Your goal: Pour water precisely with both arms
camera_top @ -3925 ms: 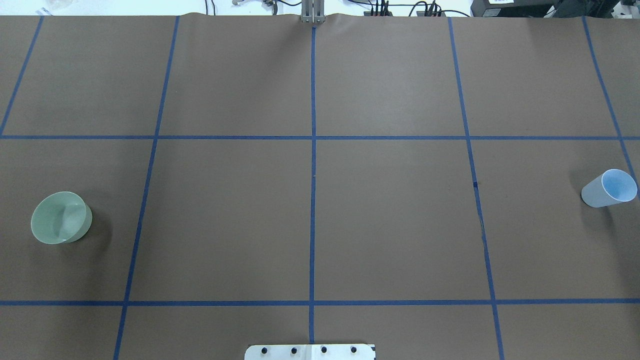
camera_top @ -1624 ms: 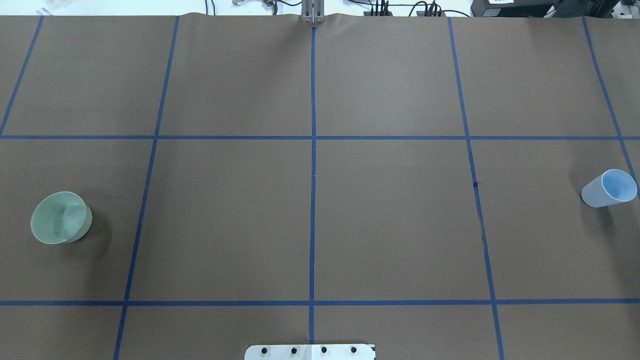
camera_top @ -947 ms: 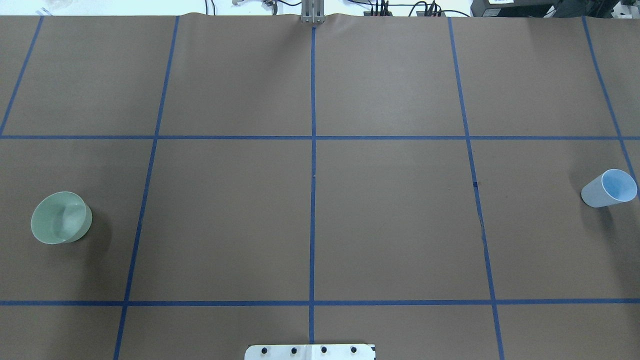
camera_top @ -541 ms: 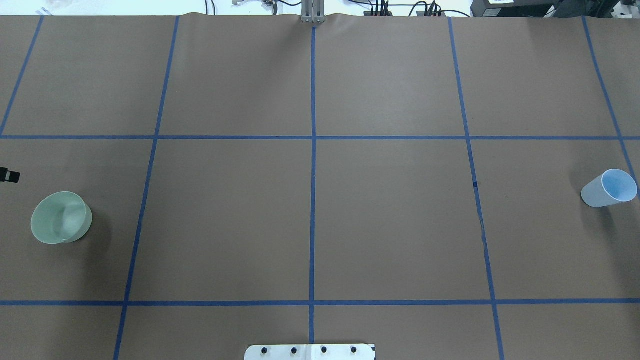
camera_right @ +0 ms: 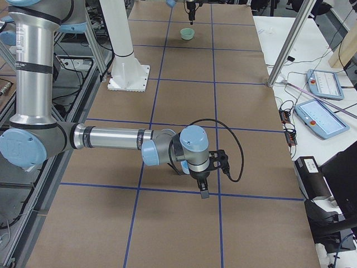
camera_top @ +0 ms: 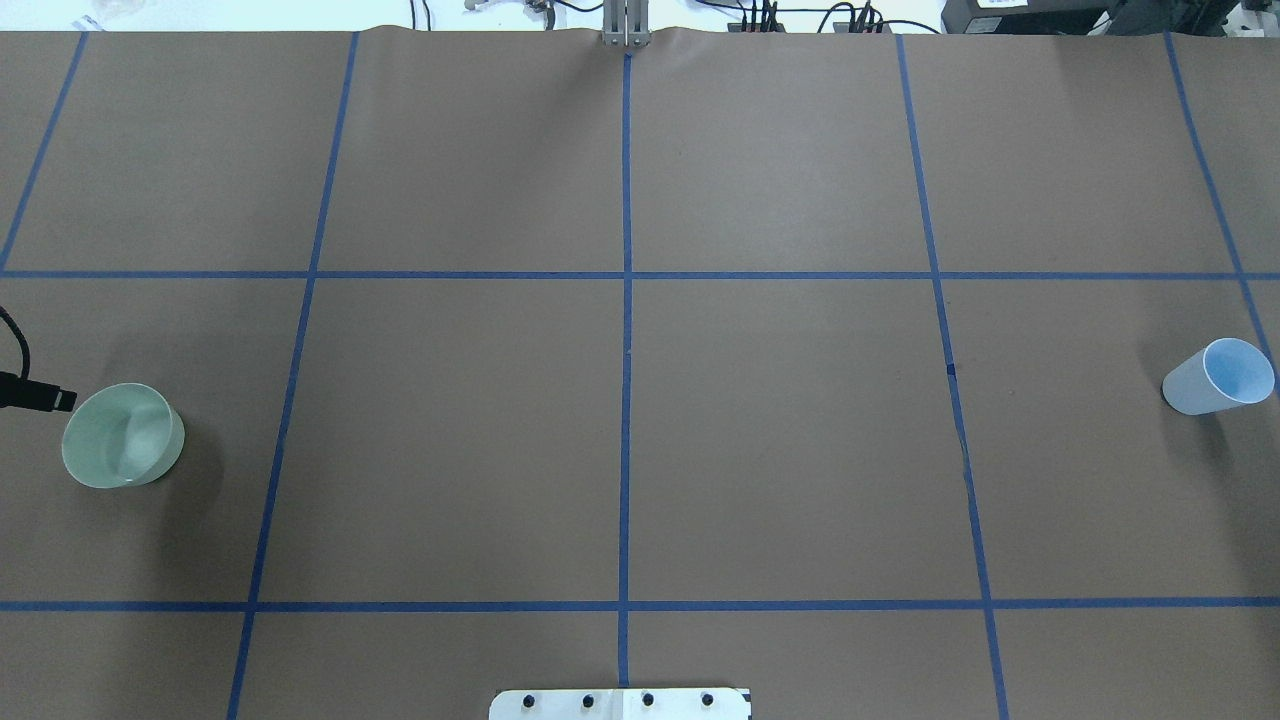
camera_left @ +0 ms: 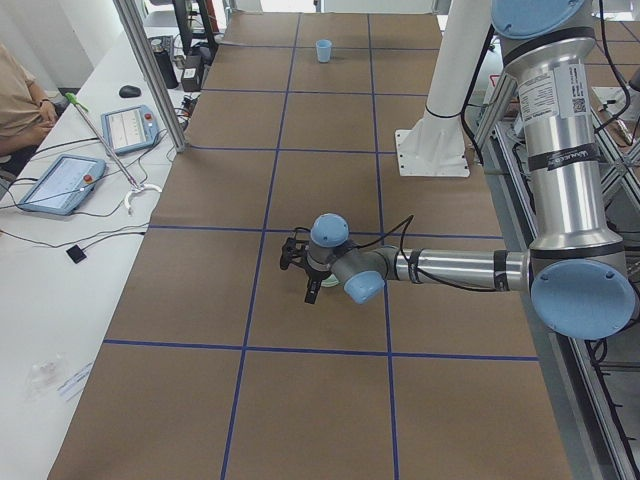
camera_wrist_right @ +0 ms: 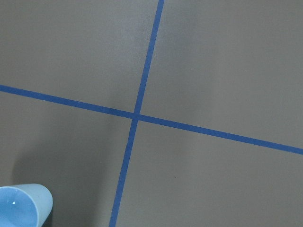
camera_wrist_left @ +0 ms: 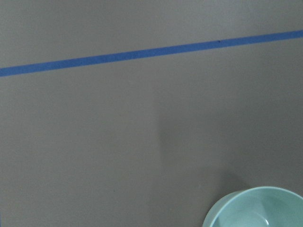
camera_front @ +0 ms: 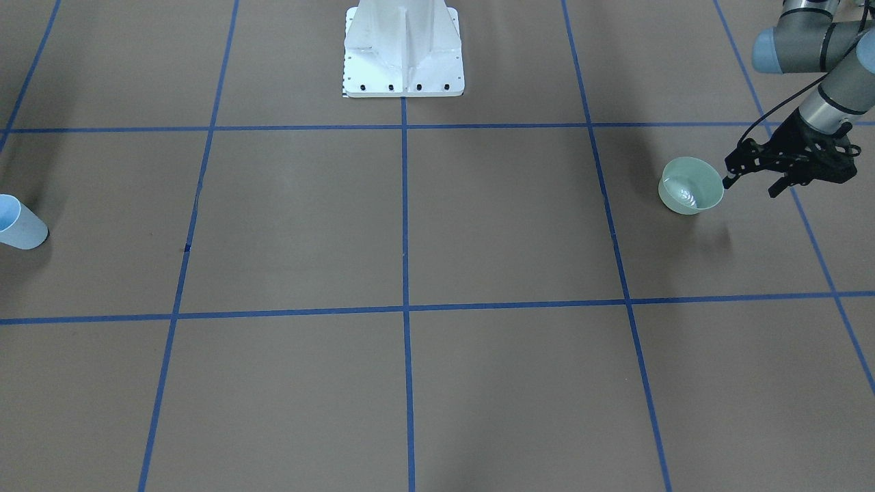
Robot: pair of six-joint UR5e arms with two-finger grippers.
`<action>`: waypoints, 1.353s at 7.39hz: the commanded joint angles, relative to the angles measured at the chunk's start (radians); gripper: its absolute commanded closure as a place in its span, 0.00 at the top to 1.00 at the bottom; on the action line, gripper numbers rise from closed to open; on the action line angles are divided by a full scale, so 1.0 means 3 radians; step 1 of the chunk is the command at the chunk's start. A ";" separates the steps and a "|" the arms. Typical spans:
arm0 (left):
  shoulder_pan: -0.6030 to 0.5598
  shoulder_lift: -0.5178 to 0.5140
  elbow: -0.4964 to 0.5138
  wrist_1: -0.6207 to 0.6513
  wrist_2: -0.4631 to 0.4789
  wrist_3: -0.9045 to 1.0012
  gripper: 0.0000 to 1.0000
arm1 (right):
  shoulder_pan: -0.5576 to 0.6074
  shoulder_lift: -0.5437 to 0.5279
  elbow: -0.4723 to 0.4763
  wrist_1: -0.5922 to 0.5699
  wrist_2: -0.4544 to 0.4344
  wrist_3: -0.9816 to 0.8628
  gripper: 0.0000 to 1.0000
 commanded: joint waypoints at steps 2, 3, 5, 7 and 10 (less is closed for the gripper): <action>0.0231 0.0005 0.0002 -0.0039 0.0125 -0.0045 0.48 | 0.0000 -0.0001 -0.0015 0.0000 0.0000 0.0000 1.00; 0.0261 0.0005 0.0007 -0.0054 0.0130 -0.0040 0.05 | 0.0000 -0.0001 -0.0015 0.0000 0.0000 0.0000 1.00; 0.0267 0.0000 0.0007 -0.0060 0.0125 -0.0014 0.00 | 0.0000 -0.0001 -0.0015 0.0000 0.0000 0.0000 1.00; 0.0262 -0.0031 -0.0008 -0.0065 0.0094 0.0001 0.00 | 0.0000 -0.0001 -0.0010 0.0000 0.0000 -0.0005 1.00; 0.0241 -0.0249 -0.0432 0.0464 -0.0315 -0.0024 0.00 | 0.0000 -0.0001 -0.0015 0.0000 0.0000 -0.0005 1.00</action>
